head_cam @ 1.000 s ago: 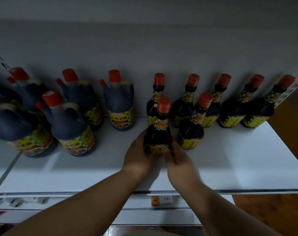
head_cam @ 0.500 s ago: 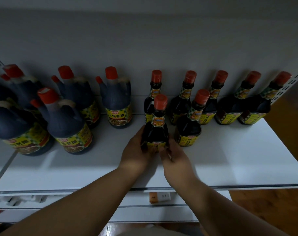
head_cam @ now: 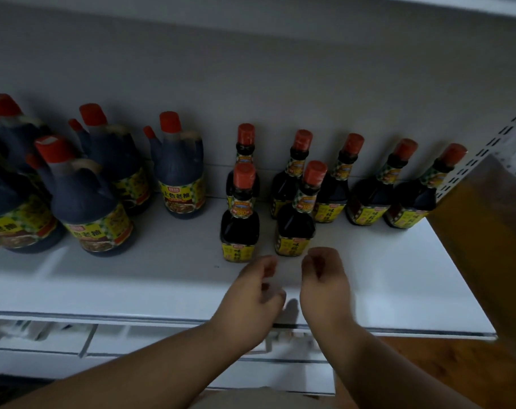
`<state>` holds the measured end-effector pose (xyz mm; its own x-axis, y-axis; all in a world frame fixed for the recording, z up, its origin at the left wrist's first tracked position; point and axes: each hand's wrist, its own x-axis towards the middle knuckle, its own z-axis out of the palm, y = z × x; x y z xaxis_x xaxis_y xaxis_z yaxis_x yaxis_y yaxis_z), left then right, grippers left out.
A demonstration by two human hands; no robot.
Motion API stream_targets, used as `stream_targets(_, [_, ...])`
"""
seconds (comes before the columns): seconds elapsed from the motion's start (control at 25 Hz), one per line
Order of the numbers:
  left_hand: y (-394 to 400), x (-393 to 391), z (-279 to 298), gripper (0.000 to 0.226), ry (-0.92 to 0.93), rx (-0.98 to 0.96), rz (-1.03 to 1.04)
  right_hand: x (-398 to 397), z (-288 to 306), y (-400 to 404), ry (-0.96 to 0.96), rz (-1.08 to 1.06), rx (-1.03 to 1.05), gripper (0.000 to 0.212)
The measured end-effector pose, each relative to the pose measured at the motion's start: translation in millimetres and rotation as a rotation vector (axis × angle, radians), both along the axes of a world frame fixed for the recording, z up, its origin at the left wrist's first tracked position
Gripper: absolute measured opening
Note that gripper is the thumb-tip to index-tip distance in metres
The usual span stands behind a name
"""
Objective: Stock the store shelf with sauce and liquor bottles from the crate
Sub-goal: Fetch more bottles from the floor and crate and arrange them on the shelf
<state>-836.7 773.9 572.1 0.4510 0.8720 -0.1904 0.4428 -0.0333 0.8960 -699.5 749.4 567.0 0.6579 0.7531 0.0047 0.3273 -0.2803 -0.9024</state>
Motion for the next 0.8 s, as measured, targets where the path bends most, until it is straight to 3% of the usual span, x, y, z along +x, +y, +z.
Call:
stream_targets(0.08, [0.2, 22.6, -1.4, 0.072, -0.059, -0.028, 0.057, 18.2, -1.5, 5.9, 0.096, 0.001, -0.009, 0.029])
stream_targets(0.2, [9.5, 54.6, -6.7, 0.083, -0.079, 0.019, 0.195, 39.2, 2.9, 18.0, 0.206, 0.244, -0.140, 0.052])
stream_targets(0.32, [19.0, 70.1, -10.9, 0.080, -0.118, -0.005, 0.279, 44.4, 6.2, 21.7, 0.133, 0.384, -0.170, 0.052])
stream_targets(0.4, [16.2, 67.4, -10.3, 0.072, -0.120, 0.021, 0.290, 46.4, 4.5, 17.4, 0.111, 0.397, -0.160, 0.053])
stream_targets(0.8, [9.0, 55.8, -22.5, 0.075, -0.127, 0.009, 0.284, 47.0, 13.6, 2.9, 0.142, 0.454, -0.130, 0.055])
